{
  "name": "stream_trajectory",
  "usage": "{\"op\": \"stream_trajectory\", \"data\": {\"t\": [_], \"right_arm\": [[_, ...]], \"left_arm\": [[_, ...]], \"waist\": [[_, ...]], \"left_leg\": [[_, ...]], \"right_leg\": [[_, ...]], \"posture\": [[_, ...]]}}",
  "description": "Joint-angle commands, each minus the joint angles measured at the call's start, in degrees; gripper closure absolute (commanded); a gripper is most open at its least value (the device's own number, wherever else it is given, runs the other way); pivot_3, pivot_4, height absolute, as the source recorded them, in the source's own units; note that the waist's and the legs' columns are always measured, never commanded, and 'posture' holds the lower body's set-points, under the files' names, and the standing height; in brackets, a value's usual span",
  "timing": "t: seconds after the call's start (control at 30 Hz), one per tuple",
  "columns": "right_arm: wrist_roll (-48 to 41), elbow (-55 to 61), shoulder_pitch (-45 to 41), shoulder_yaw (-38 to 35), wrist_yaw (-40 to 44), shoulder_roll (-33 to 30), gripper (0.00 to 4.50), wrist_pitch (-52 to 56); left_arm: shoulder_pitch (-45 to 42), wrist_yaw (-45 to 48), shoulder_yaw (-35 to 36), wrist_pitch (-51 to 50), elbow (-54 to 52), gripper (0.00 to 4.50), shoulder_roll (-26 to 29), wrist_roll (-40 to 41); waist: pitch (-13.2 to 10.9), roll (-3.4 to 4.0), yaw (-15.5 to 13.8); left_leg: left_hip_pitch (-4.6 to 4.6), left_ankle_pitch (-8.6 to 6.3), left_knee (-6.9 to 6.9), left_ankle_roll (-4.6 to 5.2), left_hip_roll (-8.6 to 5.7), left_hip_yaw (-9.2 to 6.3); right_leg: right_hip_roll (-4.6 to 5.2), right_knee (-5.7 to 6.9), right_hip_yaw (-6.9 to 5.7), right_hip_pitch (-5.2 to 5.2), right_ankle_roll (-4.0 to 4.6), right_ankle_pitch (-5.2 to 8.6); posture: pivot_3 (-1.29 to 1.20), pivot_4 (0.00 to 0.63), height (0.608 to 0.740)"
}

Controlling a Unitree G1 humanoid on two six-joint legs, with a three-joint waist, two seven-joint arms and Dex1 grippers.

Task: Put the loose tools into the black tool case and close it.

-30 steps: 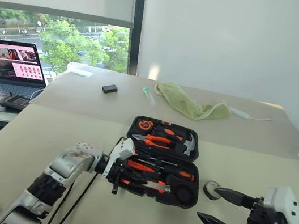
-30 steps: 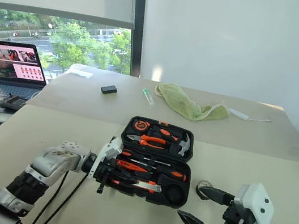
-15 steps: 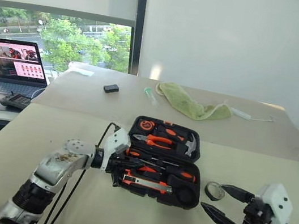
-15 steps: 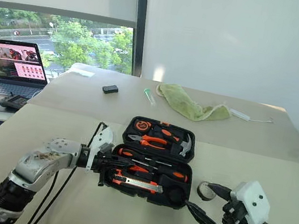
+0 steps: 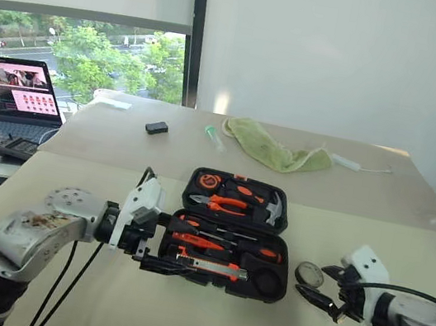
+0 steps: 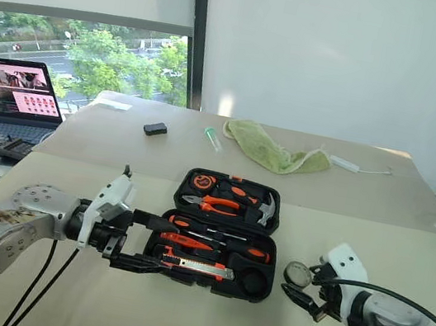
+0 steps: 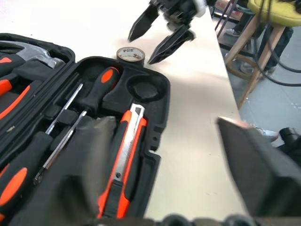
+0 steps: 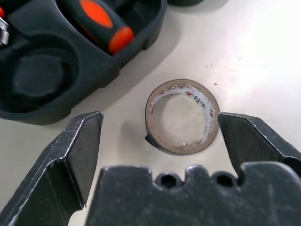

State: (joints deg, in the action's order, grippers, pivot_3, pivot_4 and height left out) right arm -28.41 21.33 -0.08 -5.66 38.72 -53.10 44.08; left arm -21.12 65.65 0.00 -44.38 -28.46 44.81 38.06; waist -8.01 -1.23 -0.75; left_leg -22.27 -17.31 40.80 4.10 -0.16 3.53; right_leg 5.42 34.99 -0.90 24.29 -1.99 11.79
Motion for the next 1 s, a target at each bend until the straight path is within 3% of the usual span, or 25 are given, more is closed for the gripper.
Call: {"op": "stream_trajectory", "data": {"t": [0.03, 0.2, 0.37, 0.43, 0.63, 1.0], "right_arm": [[2.4, -2.2, -3.4, 2.9, 1.6, -1.0, 0.66, 0.7], [5.1, -3.7, -6.4, 5.5, 3.6, -1.3, 2.35, -0.6], [3.6, -0.3, -4.9, 2.4, 6.9, -2.3, 4.08, -0.9], [2.6, 1.3, -4.2, 0.8, 7.8, -2.6, 4.46, -0.6], [-4.2, 11.2, -5.9, -2.2, 9.9, -3.6, 4.46, 5.4], [-3.4, 14.4, -12.6, 13.4, 4.7, 1.0, 4.46, 13.8]], "left_arm": [[1.3, -1.7, 2.2, 0.9, -2.9, 0.00, 0.7, 1.2], [3.9, -4.1, 2.2, 3.7, -3.4, 0.00, 0.4, -0.6], [5.3, -5.8, 2.0, 5.3, -2.7, 0.00, 0.1, -1.1], [5.6, -6.4, 1.9, 6.1, -2.2, 0.00, -0.2, -1.6], [6.6, -7.0, 2.7, 8.6, -0.3, 0.00, -1.3, -1.8], [6.9, -7.7, 3.5, 9.3, 1.4, 0.00, 0.2, -3.3]], "waist": [[0.0, 0.01, 0.0], [0.0, 0.01, -0.1], [0.0, 0.02, 0.0], [0.0, 0.02, 0.0], [-0.1, 0.10, 0.0], [-0.1, 0.06, -0.1]], "left_leg": [[0.01, 0.00, 0.00, 0.00, 0.00, 0.00], [0.03, 0.01, 0.00, -0.02, 0.00, 0.03], [0.03, 0.01, 0.00, -0.02, 0.00, 0.03], [0.03, 0.01, -0.01, -0.02, 0.01, 0.03], [0.05, 0.02, -0.01, -0.04, 0.01, 0.03], [0.01, 0.03, -0.01, -0.07, 0.00, 0.01]], "right_leg": [[0.00, 0.00, 0.00, 0.00, 0.00, 0.00], [-0.03, 0.02, 0.00, -0.01, -0.01, -0.01], [-0.01, 0.01, 0.01, -0.01, -0.01, -0.01], [-0.01, 0.01, 0.01, 0.00, -0.02, -0.01], [0.03, 0.04, 0.04, 0.00, -0.02, -0.04], [0.06, 0.02, -0.01, 0.05, 0.03, -0.07]], "posture": [[0.00, 0.150, 0.740], [0.00, 0.150, 0.740], [0.00, 0.150, 0.740], [0.00, 0.150, 0.740], [0.00, 0.150, 0.740], [0.00, 0.150, 0.740]]}}
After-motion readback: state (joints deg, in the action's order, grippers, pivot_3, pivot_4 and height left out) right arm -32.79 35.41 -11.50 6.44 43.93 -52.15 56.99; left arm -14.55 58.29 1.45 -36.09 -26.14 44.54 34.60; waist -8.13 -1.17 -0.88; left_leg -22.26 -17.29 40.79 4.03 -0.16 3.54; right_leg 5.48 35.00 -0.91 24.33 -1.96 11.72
